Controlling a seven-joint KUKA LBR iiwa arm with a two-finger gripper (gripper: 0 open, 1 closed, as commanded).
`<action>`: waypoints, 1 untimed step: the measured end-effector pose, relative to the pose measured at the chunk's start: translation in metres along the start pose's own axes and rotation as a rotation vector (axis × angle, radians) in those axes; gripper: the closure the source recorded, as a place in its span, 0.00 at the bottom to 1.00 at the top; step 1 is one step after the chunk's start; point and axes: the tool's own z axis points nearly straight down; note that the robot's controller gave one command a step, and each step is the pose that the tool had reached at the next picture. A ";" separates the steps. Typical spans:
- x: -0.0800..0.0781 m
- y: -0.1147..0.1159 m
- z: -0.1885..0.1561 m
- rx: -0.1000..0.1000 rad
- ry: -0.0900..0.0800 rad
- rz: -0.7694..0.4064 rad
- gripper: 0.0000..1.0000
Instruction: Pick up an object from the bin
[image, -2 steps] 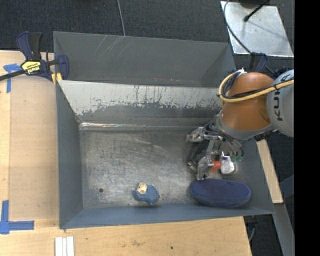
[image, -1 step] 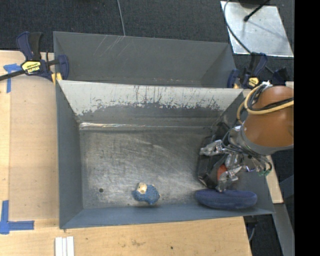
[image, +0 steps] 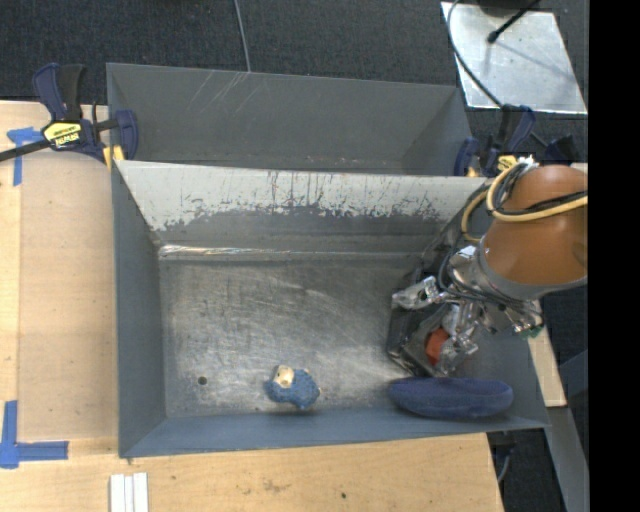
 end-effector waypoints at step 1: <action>-0.001 0.000 -0.001 -0.002 -0.001 0.003 1.00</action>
Offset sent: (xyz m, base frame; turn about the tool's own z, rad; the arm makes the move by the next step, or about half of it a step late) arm 0.0000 0.0000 0.0000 0.0000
